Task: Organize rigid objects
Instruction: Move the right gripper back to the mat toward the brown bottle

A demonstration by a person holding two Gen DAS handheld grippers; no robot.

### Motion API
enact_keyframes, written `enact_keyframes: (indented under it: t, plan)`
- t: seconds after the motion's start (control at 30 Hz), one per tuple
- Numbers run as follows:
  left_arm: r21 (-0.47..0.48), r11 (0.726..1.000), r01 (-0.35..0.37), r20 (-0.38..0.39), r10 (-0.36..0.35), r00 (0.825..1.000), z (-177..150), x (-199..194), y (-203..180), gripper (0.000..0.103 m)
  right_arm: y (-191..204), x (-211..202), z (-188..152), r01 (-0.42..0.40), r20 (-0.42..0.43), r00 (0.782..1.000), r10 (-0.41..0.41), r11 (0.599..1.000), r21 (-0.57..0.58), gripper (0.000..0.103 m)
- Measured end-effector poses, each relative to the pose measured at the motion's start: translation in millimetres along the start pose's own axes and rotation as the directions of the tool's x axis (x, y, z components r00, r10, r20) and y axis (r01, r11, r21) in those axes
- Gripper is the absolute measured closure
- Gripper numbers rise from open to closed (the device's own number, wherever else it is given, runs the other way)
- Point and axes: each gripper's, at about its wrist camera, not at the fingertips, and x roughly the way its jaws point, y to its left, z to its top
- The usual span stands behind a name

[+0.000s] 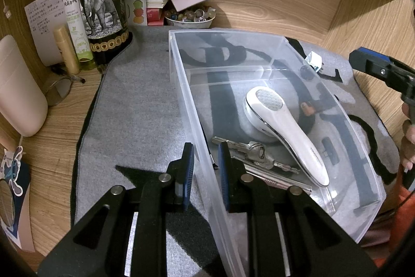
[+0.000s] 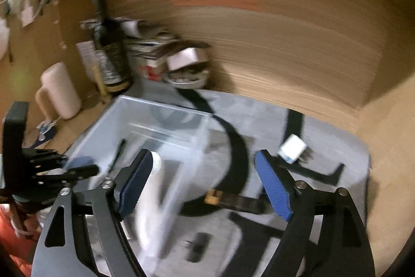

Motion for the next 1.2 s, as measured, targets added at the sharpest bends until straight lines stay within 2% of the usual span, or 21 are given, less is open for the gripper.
enact_keyframes:
  t: [0.13,0.27,0.5,0.63,0.73,0.83,1.0,1.1,1.2]
  plan:
    - [-0.001,1.0,0.001,0.0,-0.001,1.0,-0.3,0.0,0.5,0.086,-24.6,10.0,-13.8,0.041,-0.05,0.998,-0.039,0.998,0.046,0.024]
    - [-0.001,1.0,0.001,0.0,-0.001,1.0,-0.7,0.2,0.9,0.085,-40.7,29.2,-31.6,0.057,-0.134,0.99,-0.046,0.995,0.077,0.024]
    - [-0.001,1.0,0.001,0.0,-0.001,1.0,-0.5,0.1,1.1,0.086,-40.6,62.6,-55.5,0.036,-0.251,0.968,-0.023,0.998,0.05,0.024]
    - [-0.003,1.0,0.002,-0.001,-0.003,1.0,-0.5,0.3,0.8,0.085,-42.5,67.7,-54.8,0.058,-0.247,0.968,-0.046,0.997,0.042,0.024]
    - [-0.003,1.0,0.004,-0.002,-0.004,1.0,-1.8,0.0,1.7,0.085,-52.2,63.8,-48.1,0.056,-0.207,0.978,-0.036,0.995,0.088,0.024]
    - [-0.003,1.0,0.004,-0.002,-0.004,1.0,-1.8,0.0,1.8,0.085,-61.7,66.5,-43.4,0.06,-0.203,0.979,-0.033,0.99,0.131,0.026]
    - [-0.003,1.0,0.003,-0.003,-0.003,1.0,-1.7,0.2,1.6,0.086,-70.5,85.5,-44.4,0.065,-0.25,0.968,-0.02,0.982,0.175,0.066]
    - [-0.004,1.0,0.004,-0.003,-0.004,1.0,-2.2,0.0,1.8,0.085,-70.0,88.5,-45.3,0.07,-0.248,0.968,-0.026,0.983,0.172,0.08]
    - [-0.004,1.0,0.003,-0.003,-0.003,1.0,-1.7,0.3,1.4,0.086,-65.1,79.9,-44.2,0.075,-0.215,0.976,-0.044,0.987,0.142,0.082]
